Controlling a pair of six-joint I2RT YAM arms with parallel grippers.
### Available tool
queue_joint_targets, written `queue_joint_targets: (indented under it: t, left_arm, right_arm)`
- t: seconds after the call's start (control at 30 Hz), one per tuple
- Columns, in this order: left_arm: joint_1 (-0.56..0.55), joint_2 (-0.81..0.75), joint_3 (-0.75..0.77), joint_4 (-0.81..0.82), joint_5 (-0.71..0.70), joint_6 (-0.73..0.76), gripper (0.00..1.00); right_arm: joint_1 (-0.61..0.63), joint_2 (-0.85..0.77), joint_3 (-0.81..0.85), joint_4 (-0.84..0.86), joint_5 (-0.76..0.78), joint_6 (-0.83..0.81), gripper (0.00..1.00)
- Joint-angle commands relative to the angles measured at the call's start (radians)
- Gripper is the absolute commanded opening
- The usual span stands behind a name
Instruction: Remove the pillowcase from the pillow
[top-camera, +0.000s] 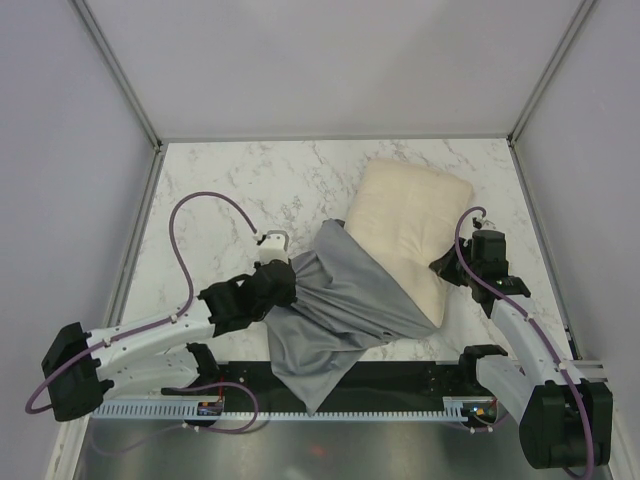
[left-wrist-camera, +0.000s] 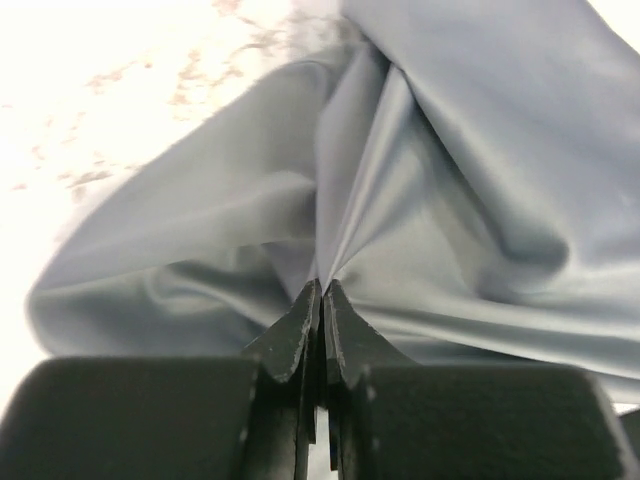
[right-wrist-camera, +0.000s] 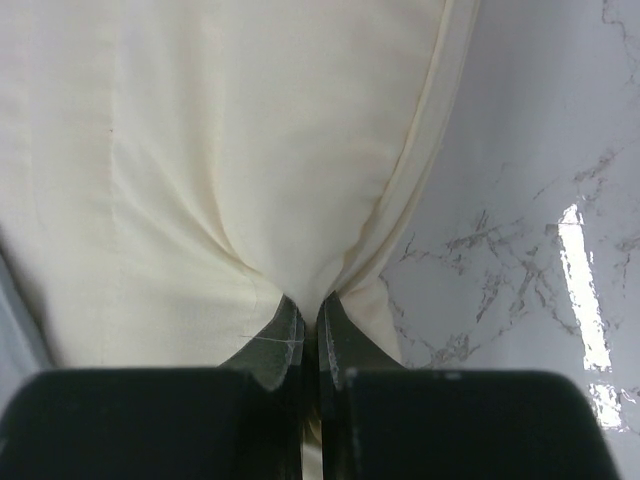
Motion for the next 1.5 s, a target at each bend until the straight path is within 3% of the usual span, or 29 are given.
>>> queue_joint_targets:
  t: [0.0, 0.2, 0.3, 0.4, 0.43, 0.53, 0.77, 0.9, 1.17, 1.23, 1.27, 1.3, 1.37, 1.4, 1.47]
  left_arm:
    - [0.050, -0.070, -0.027, -0.102, -0.104, -0.026, 0.08]
    - [0.091, -0.101, -0.013, -0.093, -0.069, 0.057, 0.11]
    - [0.091, -0.050, 0.033, -0.068, -0.026, 0.117, 0.18]
    - [0.090, 0.005, 0.082, -0.032, 0.020, 0.170, 0.46]
    - [0.087, 0.013, 0.095, -0.027, 0.029, 0.180, 0.65]
    - [0.039, 0.027, 0.145, -0.030, 0.008, 0.184, 0.78]
    - [-0.155, 0.128, 0.229, -0.025, -0.044, 0.059, 0.82]
    - [-0.275, 0.298, 0.301, -0.001, -0.063, 0.034, 0.83]
    - [-0.321, 0.496, 0.410, 0.002, -0.148, 0.019, 0.85]
    - [-0.321, 0.501, 0.404, 0.004, -0.172, 0.019, 0.80]
    - [-0.320, 0.502, 0.401, 0.004, -0.181, 0.022, 0.71]
    - [-0.321, 0.502, 0.399, 0.004, -0.199, 0.025, 0.52]
    - [-0.320, 0.499, 0.392, -0.001, -0.215, 0.039, 0.32]
    - [-0.318, 0.493, 0.386, -0.001, -0.224, 0.037, 0.17]
    - [-0.314, 0.478, 0.361, -0.002, -0.230, 0.032, 0.06]
  right_arm:
    - [-0.003, -0.020, 0.008, 0.029, 0.018, -0.007, 0.00]
    - [-0.003, -0.021, 0.009, 0.026, -0.001, -0.006, 0.00]
    - [-0.003, -0.023, 0.011, 0.026, -0.011, -0.001, 0.00]
    - [-0.003, -0.029, 0.011, 0.026, -0.018, -0.003, 0.00]
    - [-0.003, -0.029, 0.011, 0.026, -0.020, -0.001, 0.00]
    - [-0.003, -0.029, 0.012, 0.026, -0.026, -0.004, 0.00]
    - [-0.003, -0.020, 0.012, 0.027, -0.034, -0.003, 0.00]
    - [-0.003, -0.018, 0.011, 0.027, -0.038, -0.003, 0.00]
    - [-0.003, -0.035, 0.003, 0.024, -0.047, -0.010, 0.00]
    - [-0.003, -0.037, -0.001, 0.021, -0.044, -0.010, 0.00]
    - [-0.003, -0.035, -0.001, 0.023, -0.044, -0.010, 0.00]
    - [-0.003, -0.035, -0.003, 0.024, -0.046, -0.012, 0.00]
    - [-0.005, -0.031, -0.005, 0.024, -0.044, -0.013, 0.00]
    - [-0.003, -0.029, -0.005, 0.026, -0.044, -0.013, 0.00]
    - [-0.003, -0.029, -0.005, 0.024, -0.035, -0.015, 0.00]
